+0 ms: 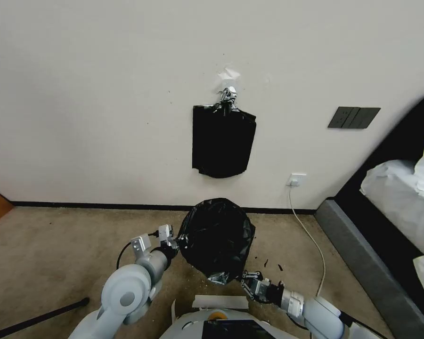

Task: Place a trash bag onto the trash bin.

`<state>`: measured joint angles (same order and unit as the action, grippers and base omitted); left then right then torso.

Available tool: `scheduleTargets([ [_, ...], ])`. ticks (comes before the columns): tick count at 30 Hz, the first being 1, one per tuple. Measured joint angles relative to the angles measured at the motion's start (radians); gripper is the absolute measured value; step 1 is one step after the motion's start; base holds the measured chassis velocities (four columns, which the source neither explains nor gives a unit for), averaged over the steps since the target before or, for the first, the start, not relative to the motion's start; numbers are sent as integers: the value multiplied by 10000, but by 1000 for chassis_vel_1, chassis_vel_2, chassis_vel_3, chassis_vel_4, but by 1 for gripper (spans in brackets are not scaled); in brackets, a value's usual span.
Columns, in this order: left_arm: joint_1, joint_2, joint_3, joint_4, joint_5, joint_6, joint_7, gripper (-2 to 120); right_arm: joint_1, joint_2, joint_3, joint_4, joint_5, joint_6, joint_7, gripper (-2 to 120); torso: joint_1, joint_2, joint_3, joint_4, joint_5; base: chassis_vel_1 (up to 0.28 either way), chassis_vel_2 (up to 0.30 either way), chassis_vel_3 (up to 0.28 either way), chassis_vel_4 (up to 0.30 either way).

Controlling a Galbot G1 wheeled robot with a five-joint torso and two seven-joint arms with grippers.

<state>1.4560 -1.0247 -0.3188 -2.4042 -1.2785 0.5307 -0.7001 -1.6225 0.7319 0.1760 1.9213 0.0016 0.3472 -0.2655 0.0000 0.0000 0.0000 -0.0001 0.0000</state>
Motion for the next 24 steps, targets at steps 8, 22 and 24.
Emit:
scheduleTargets([
  [8,-285,-16,-34,535,263,-510,45,1,-633,80,217,326,242,269,394,37,0,0,0,0,-2,0,0,0,0],
  [22,-254,-257,910,1442,3341,-2312,466,1,-3272,72,1631,3501,1928,-922,2336,52,0,0,-1,-1,-2,0,0,0,0],
  [24,-70,-323,1104,1517,3916,-2530,605,1,-3439,69,1629,4085,2231,-1363,2480,47,0,0,0,-1,-6,0,0,0,0],
])
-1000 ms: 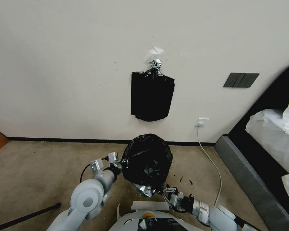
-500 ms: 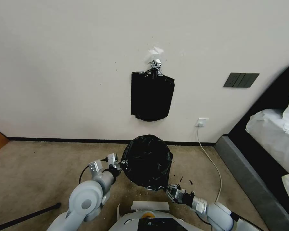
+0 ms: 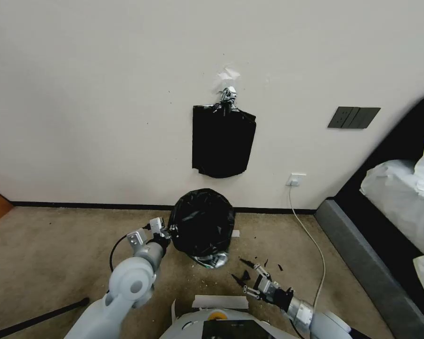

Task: Place a trash bag onto the trash bin.

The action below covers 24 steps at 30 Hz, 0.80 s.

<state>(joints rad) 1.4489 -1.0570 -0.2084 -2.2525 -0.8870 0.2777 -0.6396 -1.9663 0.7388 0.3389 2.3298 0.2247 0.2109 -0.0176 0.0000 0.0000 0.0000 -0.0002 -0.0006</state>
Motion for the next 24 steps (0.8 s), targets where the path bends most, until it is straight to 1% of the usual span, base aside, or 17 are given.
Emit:
scheduleTargets([
  [2,378,-129,375,132,982,-332,295,1,-33,74,-247,929,714,-767,285,37,0,0,0,5,7,0,0,0,0],
  [3,378,-129,375,132,982,-332,295,1,-33,74,-247,929,714,-767,285,37,0,0,0,5,7,0,0,0,0],
  [5,644,-289,861,227,1891,-485,551,1,266,160,-621,1577,1711,-1774,671,26,0,0,0,1,4,0,0,0,0],
  [6,644,-289,861,227,1891,-485,551,1,266,160,-621,1577,1711,-1774,671,26,0,0,0,1,4,0,0,0,0],
  [7,649,-322,989,244,2099,-517,598,1,460,156,-719,1687,2039,-2145,814,23,0,0,0,2,7,0,0,0,0],
  [8,600,-389,1312,299,2509,-613,684,1,1012,104,-980,1781,2688,-3079,1137,16,0,0,0,1,7,0,0,0,0],
  [9,600,-389,1312,299,2509,-613,684,1,1012,104,-980,1781,2688,-3079,1137,16,0,0,0,1,7,0,0,0,0],
  [11,436,-470,1893,446,3107,-747,756,1,2041,10,-1356,1805,3606,-4359,1667,4,0,0,0,1,8,0,0,0,0],
  [12,361,-514,2126,519,3337,-767,796,1,2709,-24,-1548,1782,4258,-4939,2045,3,0,0,0,1,8,0,0,0,0],
  [13,361,-514,2126,519,3337,-767,796,1,2709,-24,-1548,1782,4258,-4939,2045,3,0,0,0,1,8,0,0,0,0],
  [14,303,-564,2285,573,3525,-772,843,1,3270,-62,-1712,1743,4869,-5325,2361,0,0,0,0,3,7,0,0,0,0],
  [17,203,-713,2672,642,3920,-774,899,1,5003,-136,-2358,1443,6652,-6443,3527,0,0,0,0,3,5,0,0,0,0],
  [18,203,-713,2672,642,3920,-774,899,1,5003,-136,-2358,1443,6652,-6443,3527,0,0,0,0,3,5,0,0,0,0],
  [20,189,-790,2768,668,4101,-767,903,1,6060,-55,-2978,1102,7765,-7098,4444,0,0,0,0,1,5,0,0,0,0],
  [21,184,-831,2807,697,4211,-762,904,1,6626,52,-3369,842,8125,-7373,4834,0,0,0,0,3,7,0,0,0,0],
  [22,184,-831,2807,697,4211,-762,904,1,6626,52,-3369,842,8125,-7373,4834,0,0,0,0,3,7,0,0,0,0],
  [24,180,-865,2887,760,4366,-758,900,1,7369,294,-3963,311,8417,-7741,5278,0,0,0,1,3,4,0,0,0,0],
])
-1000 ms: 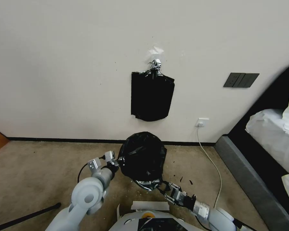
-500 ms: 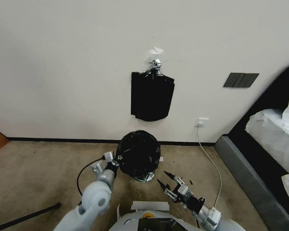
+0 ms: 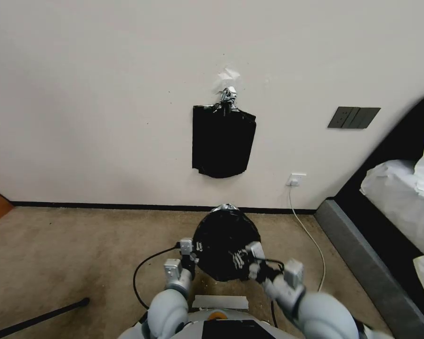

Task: Place a trash bag onto the trash bin.

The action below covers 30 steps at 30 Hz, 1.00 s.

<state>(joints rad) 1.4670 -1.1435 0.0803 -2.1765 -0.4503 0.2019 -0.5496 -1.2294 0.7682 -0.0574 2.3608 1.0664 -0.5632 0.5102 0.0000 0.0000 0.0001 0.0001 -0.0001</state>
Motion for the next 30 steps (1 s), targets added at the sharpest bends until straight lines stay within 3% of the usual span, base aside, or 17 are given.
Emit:
scheduleTargets([
  [5,57,-30,134,29,185,28,10,1,1181,662,-998,-1038,251,-525,806,0,0,0,0,1,3,0,0,0,0],
  [13,194,-46,119,-119,373,260,2,1,2070,1034,-1837,-2242,-31,-1455,1286,0,0,0,0,-1,0,0,0,0,0],
  [30,798,-284,-52,-549,322,360,-5,1,2893,1595,-2955,-3568,-918,-1590,1674,0,0,0,-1,-1,1,0,0,0,0],
])
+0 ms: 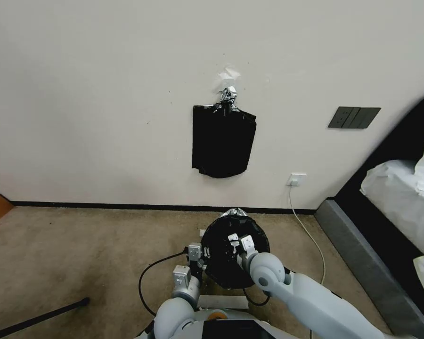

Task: Place a trash bag onto the trash bin.

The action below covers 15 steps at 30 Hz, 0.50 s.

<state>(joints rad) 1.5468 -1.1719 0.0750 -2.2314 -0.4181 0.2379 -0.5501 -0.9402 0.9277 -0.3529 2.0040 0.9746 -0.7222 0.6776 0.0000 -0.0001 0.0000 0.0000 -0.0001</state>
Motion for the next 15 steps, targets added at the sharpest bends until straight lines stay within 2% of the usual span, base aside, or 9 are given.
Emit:
scheduleTargets([
  [15,331,-196,-153,-247,-135,62,15,1,290,130,-202,-680,-232,46,-53,0,-1,0,0,0,1,0,0,0,0],
])
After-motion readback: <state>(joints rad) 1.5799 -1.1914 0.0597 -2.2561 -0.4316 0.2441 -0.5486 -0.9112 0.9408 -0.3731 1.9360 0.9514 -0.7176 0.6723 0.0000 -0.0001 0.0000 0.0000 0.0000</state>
